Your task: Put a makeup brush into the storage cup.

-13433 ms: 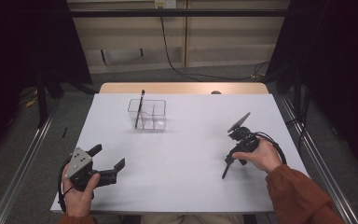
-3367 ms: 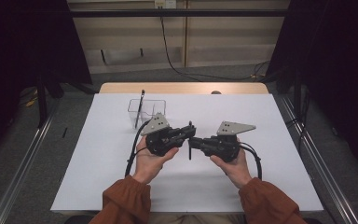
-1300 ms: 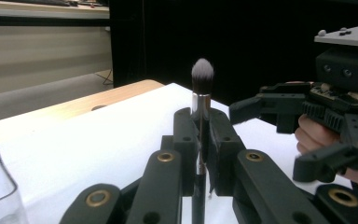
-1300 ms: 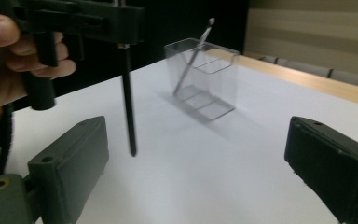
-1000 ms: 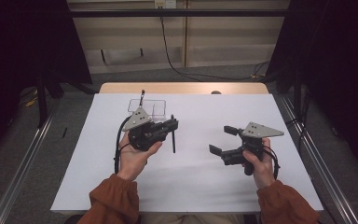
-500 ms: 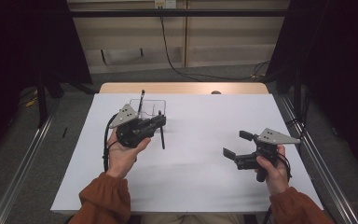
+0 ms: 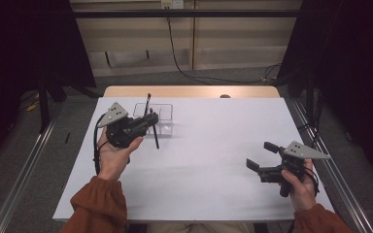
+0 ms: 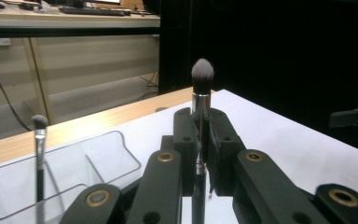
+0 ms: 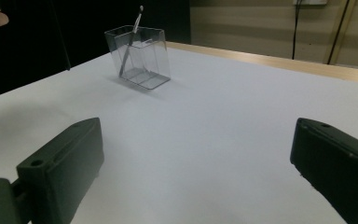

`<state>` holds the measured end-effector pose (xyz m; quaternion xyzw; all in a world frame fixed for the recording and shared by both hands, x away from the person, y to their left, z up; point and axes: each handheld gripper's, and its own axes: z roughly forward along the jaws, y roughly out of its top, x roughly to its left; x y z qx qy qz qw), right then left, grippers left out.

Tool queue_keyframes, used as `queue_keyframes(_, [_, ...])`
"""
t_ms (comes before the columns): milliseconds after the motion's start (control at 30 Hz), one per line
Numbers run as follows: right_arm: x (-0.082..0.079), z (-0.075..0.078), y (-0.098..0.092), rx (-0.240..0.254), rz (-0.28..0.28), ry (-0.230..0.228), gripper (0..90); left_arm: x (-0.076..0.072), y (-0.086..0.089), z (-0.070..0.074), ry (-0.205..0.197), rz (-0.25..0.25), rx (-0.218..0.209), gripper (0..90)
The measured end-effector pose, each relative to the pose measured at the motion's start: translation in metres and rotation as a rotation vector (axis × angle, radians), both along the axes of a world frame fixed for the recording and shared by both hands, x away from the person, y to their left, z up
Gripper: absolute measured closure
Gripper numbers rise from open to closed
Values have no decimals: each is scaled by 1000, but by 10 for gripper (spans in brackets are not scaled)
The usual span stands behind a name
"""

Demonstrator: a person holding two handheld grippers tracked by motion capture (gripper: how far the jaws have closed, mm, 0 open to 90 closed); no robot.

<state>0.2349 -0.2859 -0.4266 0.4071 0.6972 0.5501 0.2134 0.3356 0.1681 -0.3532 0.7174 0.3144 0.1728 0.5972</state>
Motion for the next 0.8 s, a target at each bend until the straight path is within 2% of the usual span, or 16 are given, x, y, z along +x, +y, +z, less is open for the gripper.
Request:
queue_keyframes(200, [-13,-2,-12,19,-37,-2,16,11,11,6,-2,43,-3,839])
queue_keyframes(400, [-20,-6,-19,10,-76,-11,12,21,22,8,4,79,-10,839])
queue_keyframes(667, [-25,-13,-19,5,-77,-15,6,30,25,10,3,100,-15,839])
queue_keyframes(800, [-25,-16,-18,5,-77,-26,4,36,25,15,-12,102,-7,839])
